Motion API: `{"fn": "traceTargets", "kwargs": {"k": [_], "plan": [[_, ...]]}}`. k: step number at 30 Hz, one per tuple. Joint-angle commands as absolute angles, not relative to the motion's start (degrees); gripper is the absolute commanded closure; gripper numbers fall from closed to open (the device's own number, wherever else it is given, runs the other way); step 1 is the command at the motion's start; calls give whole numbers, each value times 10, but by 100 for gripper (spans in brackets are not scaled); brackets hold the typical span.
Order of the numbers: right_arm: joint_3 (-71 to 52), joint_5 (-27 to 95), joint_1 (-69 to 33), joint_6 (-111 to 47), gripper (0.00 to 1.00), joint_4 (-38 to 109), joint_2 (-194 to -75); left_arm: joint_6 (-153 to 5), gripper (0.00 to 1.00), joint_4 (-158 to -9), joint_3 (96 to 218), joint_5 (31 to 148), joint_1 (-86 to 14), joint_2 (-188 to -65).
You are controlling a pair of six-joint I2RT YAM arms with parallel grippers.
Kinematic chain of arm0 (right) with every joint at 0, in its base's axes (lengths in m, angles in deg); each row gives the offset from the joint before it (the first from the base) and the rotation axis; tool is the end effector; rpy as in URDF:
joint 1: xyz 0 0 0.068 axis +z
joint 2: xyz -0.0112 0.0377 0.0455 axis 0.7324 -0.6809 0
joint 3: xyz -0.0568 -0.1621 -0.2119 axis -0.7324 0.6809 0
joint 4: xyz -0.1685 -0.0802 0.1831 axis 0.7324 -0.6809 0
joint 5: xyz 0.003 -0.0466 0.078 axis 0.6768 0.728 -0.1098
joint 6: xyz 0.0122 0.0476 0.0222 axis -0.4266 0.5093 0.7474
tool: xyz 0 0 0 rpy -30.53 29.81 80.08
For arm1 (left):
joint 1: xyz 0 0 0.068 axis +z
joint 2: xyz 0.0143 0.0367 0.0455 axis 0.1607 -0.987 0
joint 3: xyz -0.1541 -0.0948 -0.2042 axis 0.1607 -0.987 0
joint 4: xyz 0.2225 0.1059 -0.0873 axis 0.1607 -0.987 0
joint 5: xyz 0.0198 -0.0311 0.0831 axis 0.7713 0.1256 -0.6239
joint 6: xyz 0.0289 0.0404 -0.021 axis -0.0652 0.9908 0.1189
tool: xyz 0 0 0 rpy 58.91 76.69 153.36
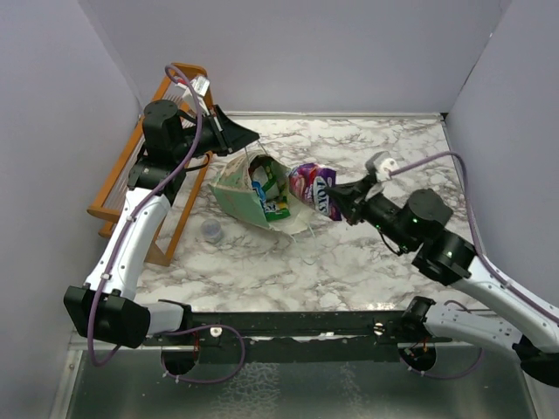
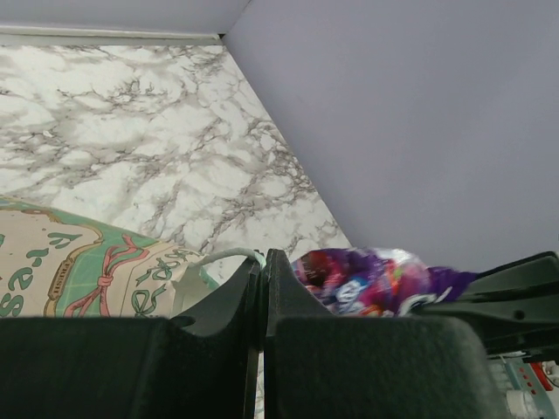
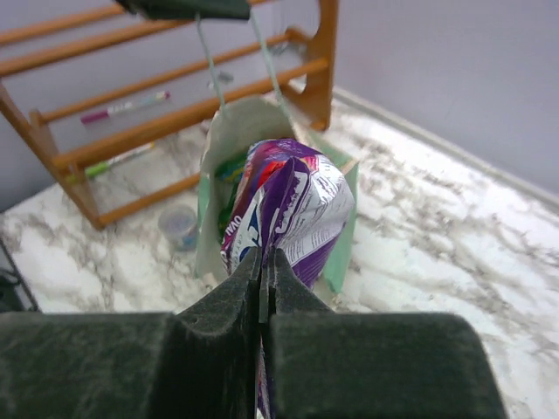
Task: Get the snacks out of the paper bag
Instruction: Take out the snack from the paper bag, then place the snack at the center of the board.
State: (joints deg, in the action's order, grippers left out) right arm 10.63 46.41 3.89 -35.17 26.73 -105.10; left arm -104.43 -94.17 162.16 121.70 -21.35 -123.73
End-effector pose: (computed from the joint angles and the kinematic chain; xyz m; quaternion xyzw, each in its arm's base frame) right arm 0.1320 0.1577 0.3873 -0.2679 0.6887 0.2798 0.6129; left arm 0.2724 -0.0821 0.4371 0.0501 0.7255 -0.5155 0.4532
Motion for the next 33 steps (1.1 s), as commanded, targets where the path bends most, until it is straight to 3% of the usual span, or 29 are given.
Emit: {"fn": "traceTargets", "kwargs": {"k": [1, 6, 11, 16, 23, 33], "plan": [[157, 562, 39, -373, 99, 351, -961, -1030, 100, -934, 1651, 1205, -209, -1220], [222, 787, 39, -405, 98, 438, -933, -1031, 100, -938, 1655, 1207, -209, -1226], [261, 973, 26, -455, 98, 554, -1029, -1030, 100, -947, 1662, 1210, -209, -1229], [214, 844, -80, -252, 98, 437, -1150, -1028, 100, -957, 1663, 1211, -209, -1232], [223, 741, -199, -156, 98, 614, -1284, -1031, 100, -965, 1664, 1217, -209, -1231], [29, 590, -382, 95, 98, 698, -1566, -1042, 100, -960, 1655, 1223, -209, -1226]]}}
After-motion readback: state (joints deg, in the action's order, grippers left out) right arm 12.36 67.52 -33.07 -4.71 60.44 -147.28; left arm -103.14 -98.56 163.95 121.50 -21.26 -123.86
